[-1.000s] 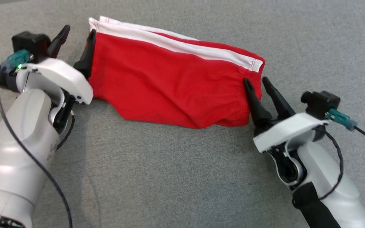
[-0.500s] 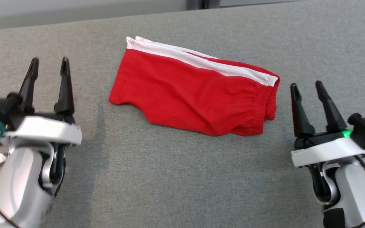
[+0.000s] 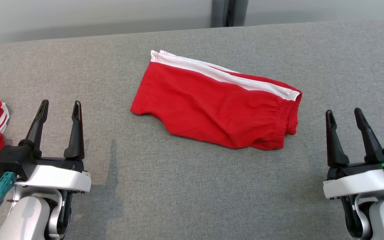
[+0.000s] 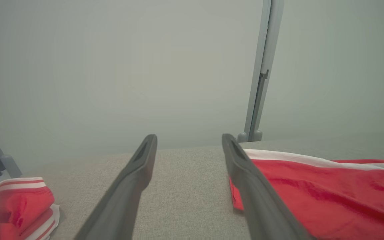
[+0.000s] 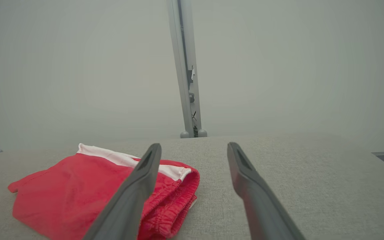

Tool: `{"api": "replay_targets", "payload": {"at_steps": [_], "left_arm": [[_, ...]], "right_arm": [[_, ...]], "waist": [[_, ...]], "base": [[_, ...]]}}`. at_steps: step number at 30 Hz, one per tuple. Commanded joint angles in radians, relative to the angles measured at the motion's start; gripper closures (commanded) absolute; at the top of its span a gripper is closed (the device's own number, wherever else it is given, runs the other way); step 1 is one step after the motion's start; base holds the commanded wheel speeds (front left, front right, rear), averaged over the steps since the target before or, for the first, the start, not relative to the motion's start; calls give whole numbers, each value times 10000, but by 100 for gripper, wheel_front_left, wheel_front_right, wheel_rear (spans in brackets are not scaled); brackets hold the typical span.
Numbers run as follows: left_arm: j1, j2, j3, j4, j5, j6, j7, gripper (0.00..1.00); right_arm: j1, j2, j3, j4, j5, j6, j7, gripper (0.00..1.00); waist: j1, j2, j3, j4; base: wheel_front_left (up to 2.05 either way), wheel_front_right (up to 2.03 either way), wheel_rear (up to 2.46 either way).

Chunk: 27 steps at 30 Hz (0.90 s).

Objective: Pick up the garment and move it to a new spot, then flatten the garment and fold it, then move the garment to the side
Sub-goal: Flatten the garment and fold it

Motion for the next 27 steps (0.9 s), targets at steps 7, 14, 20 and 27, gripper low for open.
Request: {"api": "replay_targets", "payload": {"at_steps": [7,14,20,27], "left_arm": [[103,88,-78,-64,38,86,187,0],[-262,187,-11,-56,-86,53,289,0],[-1550,373,-361,465,-235,-630,1068,0],[-2911,417,-906,2351,-849,-1713,2630,0]], "right_arm": [[383,74,-106,-325,113,1,178,0],[299,82,9,-390,265,1,259,0],[-4,78,438,-225,723,1,84,0],[-287,77,905,166,1032,1,-178,0]], "waist": [[0,0,-87,-73],[0,0,-7,-204],[0,0,335,-671],[0,0,850,-1469]], "base": [[0,0,0],[0,0,0],[0,0,0],[0,0,0]]}}
